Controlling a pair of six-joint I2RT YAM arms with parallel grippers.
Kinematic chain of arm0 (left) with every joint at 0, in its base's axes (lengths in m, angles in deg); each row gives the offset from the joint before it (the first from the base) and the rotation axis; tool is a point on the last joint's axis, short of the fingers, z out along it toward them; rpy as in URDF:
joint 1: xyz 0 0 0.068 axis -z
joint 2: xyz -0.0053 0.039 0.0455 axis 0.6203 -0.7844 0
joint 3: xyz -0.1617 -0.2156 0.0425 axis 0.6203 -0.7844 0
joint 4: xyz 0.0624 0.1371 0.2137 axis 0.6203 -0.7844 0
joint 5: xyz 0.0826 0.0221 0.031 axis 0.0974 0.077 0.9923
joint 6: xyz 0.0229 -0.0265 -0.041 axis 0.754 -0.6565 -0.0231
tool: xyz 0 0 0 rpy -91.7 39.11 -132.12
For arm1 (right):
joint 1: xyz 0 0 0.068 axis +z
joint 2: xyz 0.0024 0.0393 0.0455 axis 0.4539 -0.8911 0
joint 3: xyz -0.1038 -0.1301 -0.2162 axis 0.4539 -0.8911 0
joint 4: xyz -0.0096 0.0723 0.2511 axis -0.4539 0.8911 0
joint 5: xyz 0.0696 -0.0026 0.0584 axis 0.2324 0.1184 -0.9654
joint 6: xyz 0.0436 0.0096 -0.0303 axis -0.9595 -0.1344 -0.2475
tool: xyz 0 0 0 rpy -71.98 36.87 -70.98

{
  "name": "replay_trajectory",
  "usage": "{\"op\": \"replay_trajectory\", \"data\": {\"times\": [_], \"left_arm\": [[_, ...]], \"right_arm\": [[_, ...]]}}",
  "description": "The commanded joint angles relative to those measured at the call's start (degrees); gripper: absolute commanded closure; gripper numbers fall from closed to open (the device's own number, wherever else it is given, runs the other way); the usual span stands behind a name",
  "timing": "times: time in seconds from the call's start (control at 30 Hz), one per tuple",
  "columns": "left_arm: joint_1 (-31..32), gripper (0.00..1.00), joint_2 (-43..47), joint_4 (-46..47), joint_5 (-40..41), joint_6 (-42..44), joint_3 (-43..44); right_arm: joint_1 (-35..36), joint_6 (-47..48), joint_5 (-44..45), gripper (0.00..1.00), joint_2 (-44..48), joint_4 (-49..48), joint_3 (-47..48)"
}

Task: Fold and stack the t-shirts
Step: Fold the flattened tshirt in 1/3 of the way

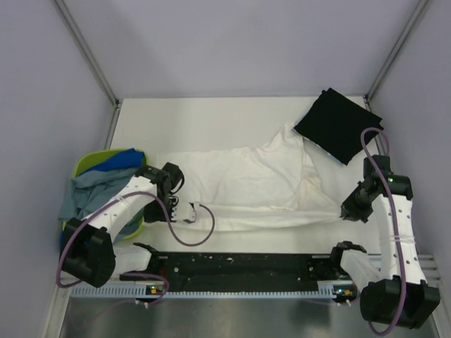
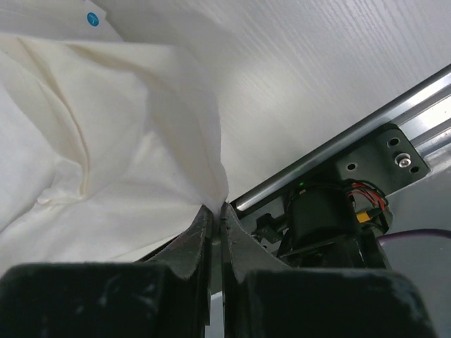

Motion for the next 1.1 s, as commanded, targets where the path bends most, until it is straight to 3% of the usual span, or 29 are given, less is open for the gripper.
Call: {"op": "replay_trajectory", "data": {"times": [0.0, 0.07, 0.13, 0.2, 0.23, 0.3, 0.4, 0.43, 0.5, 0.7, 0.77, 0.83, 0.9, 1.0, 1.07], "left_arm": [[1.8, 1.0, -1.6, -8.4, -3.2, 2.1, -0.8], [2.3, 1.0, -2.2, -9.6, -3.3, 2.2, -1.5], [2.5, 0.96, -2.4, -9.6, -3.3, 2.2, -2.2], [2.5, 0.75, -2.9, -8.9, -3.4, 1.5, -2.2], [2.5, 0.61, -3.0, -9.0, -3.6, 1.1, -1.6], [2.5, 0.42, -3.4, -10.2, -4.7, 0.6, 0.8], [2.5, 0.38, -4.7, -13.4, -8.8, 0.1, 7.9], [2.5, 0.24, -5.1, -14.1, -10.0, -0.3, 10.4], [2.5, 0.23, -6.6, -14.2, -12.8, -1.6, 16.4], [4.2, 0.26, -13.7, -7.0, -24.7, -13.4, 32.8], [5.2, 0.3, -16.5, -2.5, -28.2, -17.0, 36.4], [6.0, 0.35, -19.0, 1.1, -32.8, -19.3, 38.8], [6.6, 0.37, -22.6, 2.3, -38.5, -20.4, 41.8], [7.0, 0.38, -27.0, 2.9, -45.3, -21.8, 44.6], [7.3, 0.38, -28.7, 4.3, -47.2, -23.5, 44.5]], "right_arm": [[-1.4, 1.0, 3.9, 1.0, -1.2, 9.5, -0.5], [-1.5, 1.1, 4.5, 1.0, -2.1, 9.8, -0.6], [-1.5, 0.7, 5.6, 0.86, -2.8, 10.2, -0.4], [-1.5, -0.5, 8.3, 0.72, -3.0, 11.1, 0.9], [-1.5, -1.2, 10.4, 0.59, -2.9, 11.1, 2.1], [-1.5, -2.5, 13.7, 0.36, -2.0, 10.4, 4.3], [-0.8, -1.1, 13.6, 0.31, -1.8, 5.7, 8.3], [0.1, -0.3, 11.7, 0.31, -1.9, 2.8, 9.5], [2.9, 1.5, 9.7, 0.37, -2.0, -4.2, 10.7], [16.2, 11.3, -1.1, 0.52, -7.2, -25.2, 6.0], [16.8, 12.4, -8.6, 0.6, -10.2, -32.6, 2.9], [16.8, 12.8, -12.8, 0.77, -14.0, -38.3, 1.6], [16.8, 12.6, -15.3, 0.88, -17.7, -45.0, -0.3], [16.8, 11.1, -13.8, 0.99, -21.9, -52.3, -2.5], [16.8, 11.8, -13.7, 1.0, -26.3, -54.6, -2.7]]}}
